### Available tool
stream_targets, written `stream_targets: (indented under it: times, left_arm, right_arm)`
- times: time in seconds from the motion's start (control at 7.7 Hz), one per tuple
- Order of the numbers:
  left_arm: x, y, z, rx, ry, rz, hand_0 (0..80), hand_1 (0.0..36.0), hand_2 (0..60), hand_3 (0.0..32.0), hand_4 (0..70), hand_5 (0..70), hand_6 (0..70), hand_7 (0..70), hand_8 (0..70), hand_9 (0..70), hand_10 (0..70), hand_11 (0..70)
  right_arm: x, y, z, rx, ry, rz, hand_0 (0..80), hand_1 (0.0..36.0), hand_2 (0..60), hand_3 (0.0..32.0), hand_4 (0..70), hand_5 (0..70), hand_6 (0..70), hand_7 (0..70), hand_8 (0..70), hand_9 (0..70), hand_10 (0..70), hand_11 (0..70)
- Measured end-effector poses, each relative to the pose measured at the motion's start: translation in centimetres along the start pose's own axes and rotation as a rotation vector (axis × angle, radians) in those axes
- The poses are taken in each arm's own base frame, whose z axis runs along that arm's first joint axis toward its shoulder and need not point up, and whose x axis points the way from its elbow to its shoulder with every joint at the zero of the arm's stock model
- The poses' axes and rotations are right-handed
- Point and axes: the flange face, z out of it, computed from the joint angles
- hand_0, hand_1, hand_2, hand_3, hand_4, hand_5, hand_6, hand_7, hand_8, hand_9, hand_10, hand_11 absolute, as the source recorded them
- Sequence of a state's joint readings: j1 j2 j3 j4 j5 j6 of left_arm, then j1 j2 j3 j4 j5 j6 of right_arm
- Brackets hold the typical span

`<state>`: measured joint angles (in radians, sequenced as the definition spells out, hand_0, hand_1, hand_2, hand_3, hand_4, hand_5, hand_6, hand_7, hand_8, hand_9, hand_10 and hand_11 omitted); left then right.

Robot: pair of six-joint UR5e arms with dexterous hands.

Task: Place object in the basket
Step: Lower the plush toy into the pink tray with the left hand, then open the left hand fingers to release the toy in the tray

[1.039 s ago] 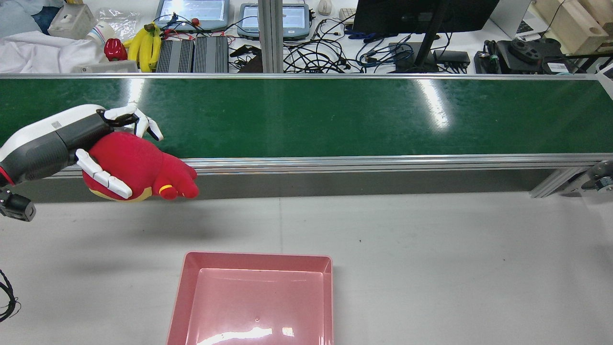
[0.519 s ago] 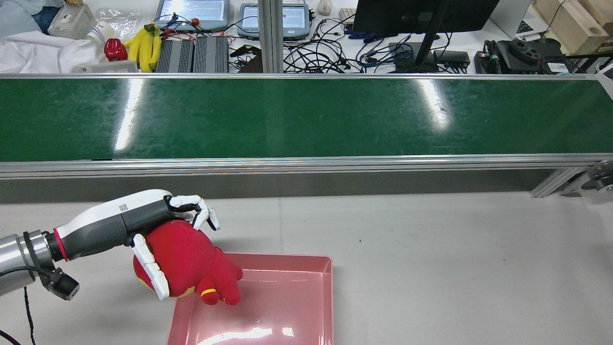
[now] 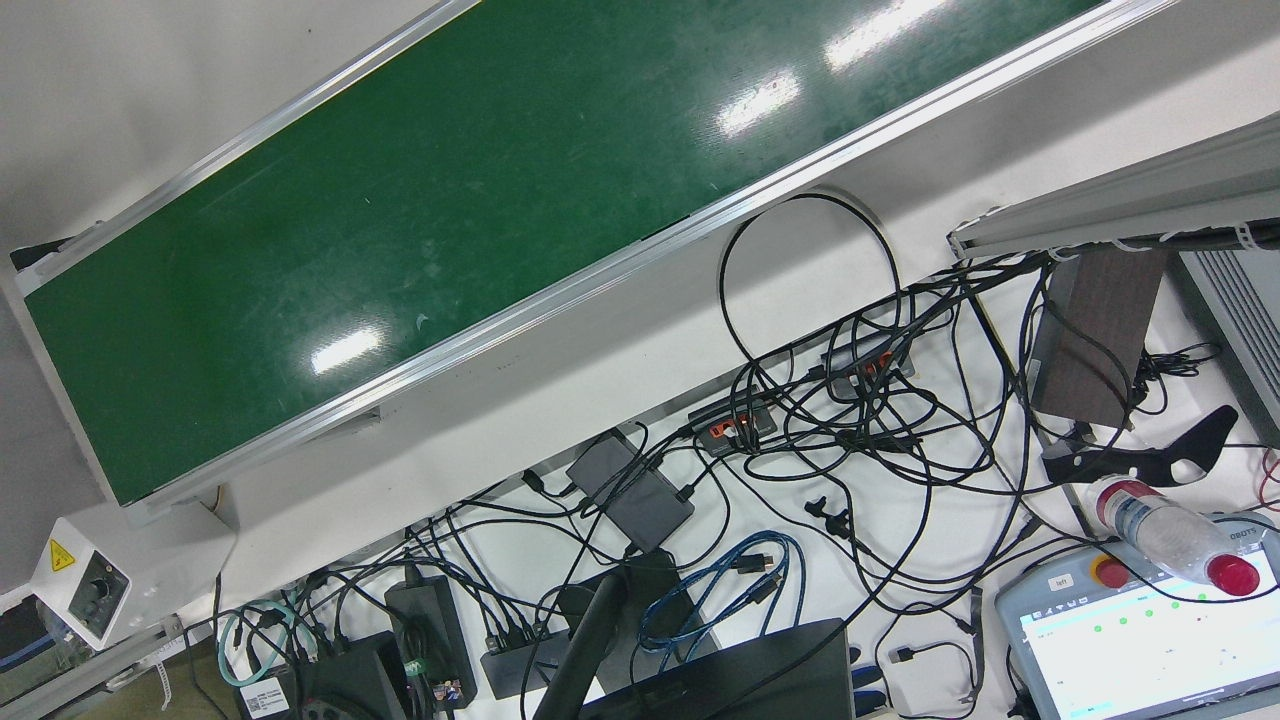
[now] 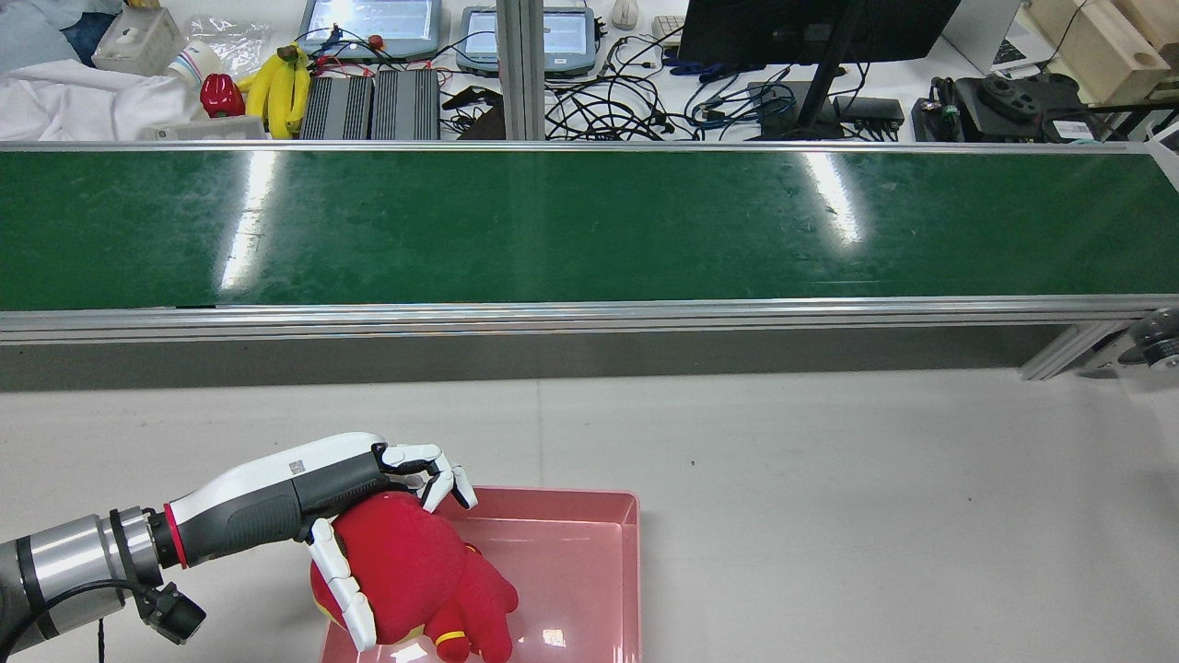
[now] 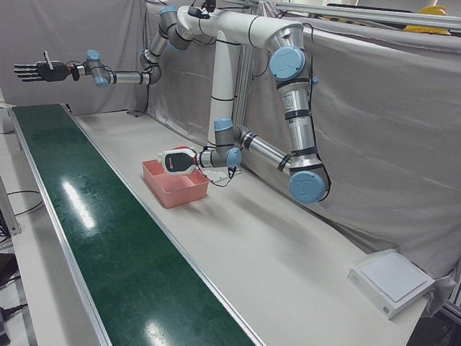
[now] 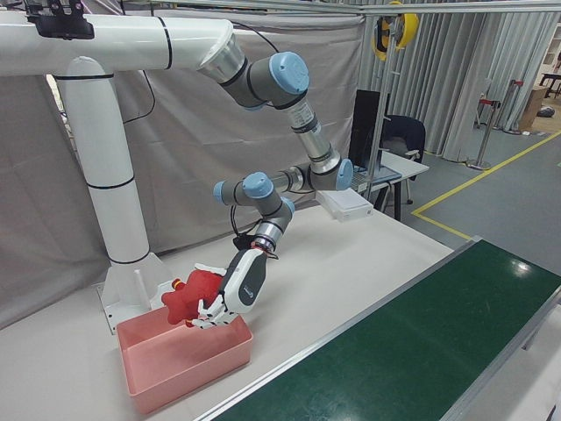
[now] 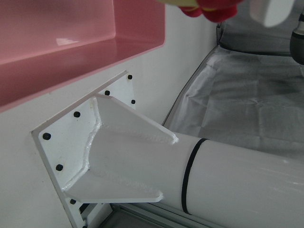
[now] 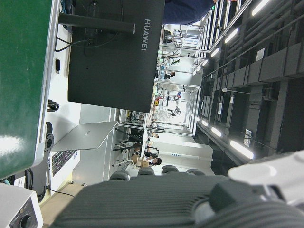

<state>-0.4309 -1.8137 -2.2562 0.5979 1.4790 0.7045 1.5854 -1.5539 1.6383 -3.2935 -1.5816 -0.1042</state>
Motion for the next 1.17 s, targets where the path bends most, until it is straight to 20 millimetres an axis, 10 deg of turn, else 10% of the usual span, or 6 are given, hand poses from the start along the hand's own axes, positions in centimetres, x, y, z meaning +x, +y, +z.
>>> stream_targets:
  times: [0.39, 0.65, 1.17]
  left_arm:
    - [0.3, 0.5, -0.3, 0.001, 0.006, -0.001, 59.8, 11.2, 0.0, 0.0, 13.8, 33.6, 6.5, 6.5, 12.3, 18.8, 0.0, 0.0]
    - [0.8, 0.7, -0.9, 0.005, 0.008, 0.001, 59.0, 8.1, 0.0, 0.0, 13.5, 31.7, 6.2, 5.8, 11.1, 17.3, 0.0, 0.0]
    - [1.9, 1.2, -1.9, 0.011, 0.014, 0.003, 56.5, 13.0, 0.0, 0.0, 11.6, 36.7, 6.9, 7.9, 14.6, 22.1, 1.2, 3.4]
  right_arm:
    - [0.0, 0.0, 0.0, 0.000, 0.001, 0.000, 0.0, 0.0, 0.0, 0.0, 0.0, 0.0, 0.0, 0.0, 0.0, 0.0, 0.0, 0.0]
    - [0.0, 0.0, 0.0, 0.000, 0.000, 0.000, 0.0, 0.0, 0.0, 0.0, 0.0, 0.0, 0.0, 0.0, 0.0, 0.0, 0.0, 0.0]
    - [0.0, 0.0, 0.0, 0.000, 0.001, 0.000, 0.0, 0.0, 0.0, 0.0, 0.0, 0.0, 0.0, 0.0, 0.0, 0.0, 0.0, 0.0]
